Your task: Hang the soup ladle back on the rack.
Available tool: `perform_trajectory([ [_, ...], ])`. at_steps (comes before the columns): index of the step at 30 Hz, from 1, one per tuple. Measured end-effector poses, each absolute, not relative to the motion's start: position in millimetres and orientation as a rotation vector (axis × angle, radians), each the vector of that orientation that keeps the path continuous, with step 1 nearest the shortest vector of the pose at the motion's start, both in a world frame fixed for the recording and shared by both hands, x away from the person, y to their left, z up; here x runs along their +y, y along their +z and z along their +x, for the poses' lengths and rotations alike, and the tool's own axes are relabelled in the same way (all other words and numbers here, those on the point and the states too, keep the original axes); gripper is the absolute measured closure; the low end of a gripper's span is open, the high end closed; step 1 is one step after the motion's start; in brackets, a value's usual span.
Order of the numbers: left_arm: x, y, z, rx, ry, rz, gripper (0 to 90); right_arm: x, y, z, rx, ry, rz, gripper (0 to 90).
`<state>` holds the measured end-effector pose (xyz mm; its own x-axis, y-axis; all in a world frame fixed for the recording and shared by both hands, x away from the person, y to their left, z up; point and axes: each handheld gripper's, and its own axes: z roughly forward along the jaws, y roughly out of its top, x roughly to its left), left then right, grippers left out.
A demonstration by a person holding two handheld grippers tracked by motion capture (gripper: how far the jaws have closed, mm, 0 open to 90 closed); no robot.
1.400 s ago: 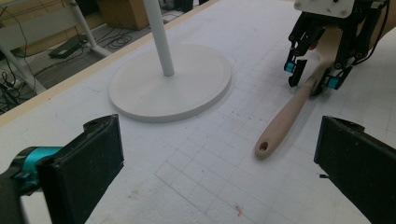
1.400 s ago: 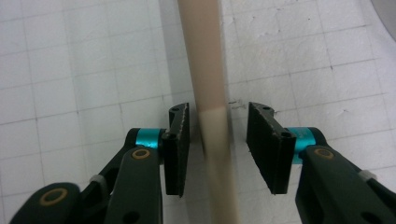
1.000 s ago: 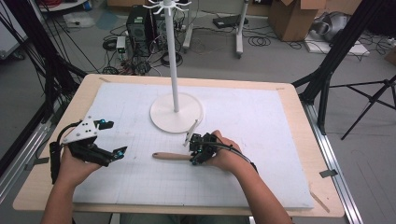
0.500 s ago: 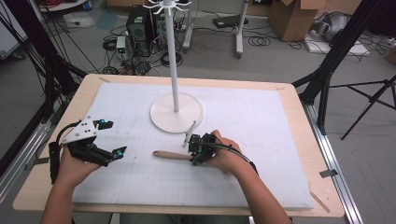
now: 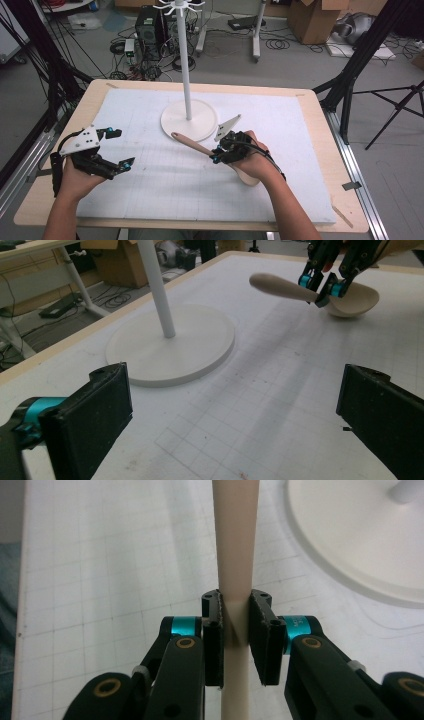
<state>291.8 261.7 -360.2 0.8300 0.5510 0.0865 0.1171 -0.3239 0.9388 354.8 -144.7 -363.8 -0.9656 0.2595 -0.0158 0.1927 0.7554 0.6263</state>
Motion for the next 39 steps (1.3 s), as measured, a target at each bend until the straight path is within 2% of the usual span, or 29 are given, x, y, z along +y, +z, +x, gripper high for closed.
perform_trajectory([
  [20,261,-361,295,0.519,0.388,1.868,1.7,-200,-326,352,2.591,1.334,0.539,77.7],
  [32,259,-362,295,0.522,0.404,1.889,1.7,-218,-313,355,2.445,1.444,0.701,77.7],
  [39,260,-361,294,0.527,0.417,1.889,1.7,-221,-293,362,2.393,1.476,0.708,77.6],
])
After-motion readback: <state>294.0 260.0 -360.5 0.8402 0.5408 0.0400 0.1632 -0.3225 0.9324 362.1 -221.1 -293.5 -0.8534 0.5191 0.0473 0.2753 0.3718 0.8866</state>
